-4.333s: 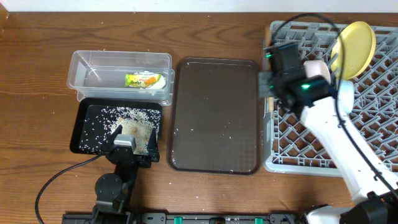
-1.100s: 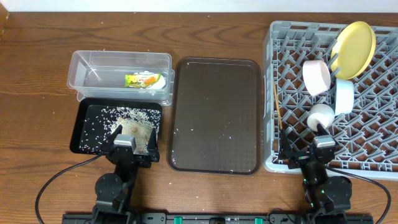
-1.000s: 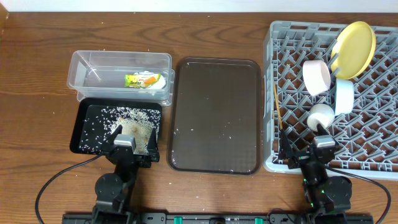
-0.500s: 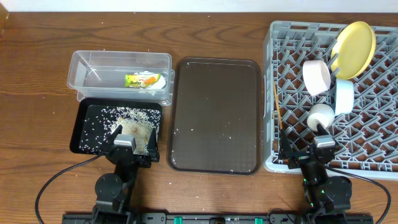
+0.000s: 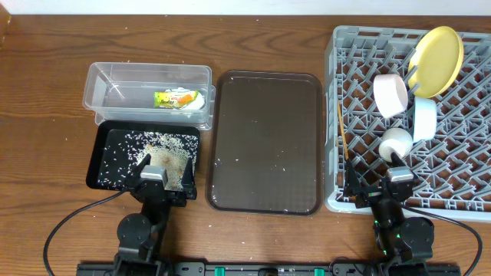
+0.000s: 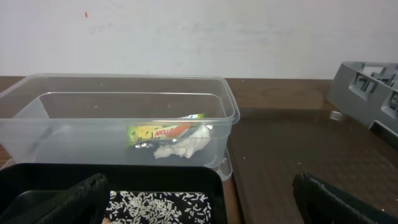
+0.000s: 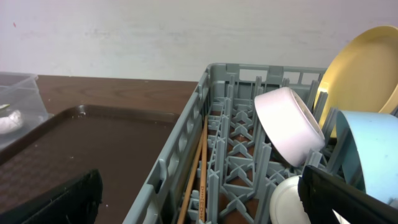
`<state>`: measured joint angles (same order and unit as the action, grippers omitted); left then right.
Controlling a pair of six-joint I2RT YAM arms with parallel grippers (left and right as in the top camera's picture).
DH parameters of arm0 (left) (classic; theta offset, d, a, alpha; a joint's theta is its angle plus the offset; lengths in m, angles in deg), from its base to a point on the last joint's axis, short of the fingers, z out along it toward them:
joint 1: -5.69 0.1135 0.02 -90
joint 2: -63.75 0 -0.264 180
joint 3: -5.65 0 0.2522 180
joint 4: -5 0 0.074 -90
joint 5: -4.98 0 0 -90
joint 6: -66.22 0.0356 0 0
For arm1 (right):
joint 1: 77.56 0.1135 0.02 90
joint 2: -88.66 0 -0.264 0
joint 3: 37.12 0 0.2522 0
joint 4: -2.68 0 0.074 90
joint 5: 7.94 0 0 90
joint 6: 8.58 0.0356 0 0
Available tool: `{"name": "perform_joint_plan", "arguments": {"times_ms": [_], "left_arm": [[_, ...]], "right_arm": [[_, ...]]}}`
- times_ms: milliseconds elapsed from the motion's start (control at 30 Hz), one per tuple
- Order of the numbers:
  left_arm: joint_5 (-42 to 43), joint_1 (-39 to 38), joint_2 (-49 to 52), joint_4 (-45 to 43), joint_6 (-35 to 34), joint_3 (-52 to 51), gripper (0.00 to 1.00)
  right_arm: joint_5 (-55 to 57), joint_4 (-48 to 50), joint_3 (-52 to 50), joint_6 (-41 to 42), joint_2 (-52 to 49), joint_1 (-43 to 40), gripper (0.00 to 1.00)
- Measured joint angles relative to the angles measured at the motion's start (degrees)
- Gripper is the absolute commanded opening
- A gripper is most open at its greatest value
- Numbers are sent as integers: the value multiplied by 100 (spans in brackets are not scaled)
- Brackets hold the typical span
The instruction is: Sort waste into correct bins and load items into the dishwasher rack
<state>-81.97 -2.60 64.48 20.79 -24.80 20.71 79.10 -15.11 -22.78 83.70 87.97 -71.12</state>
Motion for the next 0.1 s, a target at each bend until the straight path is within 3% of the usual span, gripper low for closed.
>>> {"name": "perform_joint_plan", "arguments": {"times_ms": [100], "left_arm": [[-2,0,0,0,2,0,97]], "right_arm": [[0,0,0,0,0,0,99]]}}
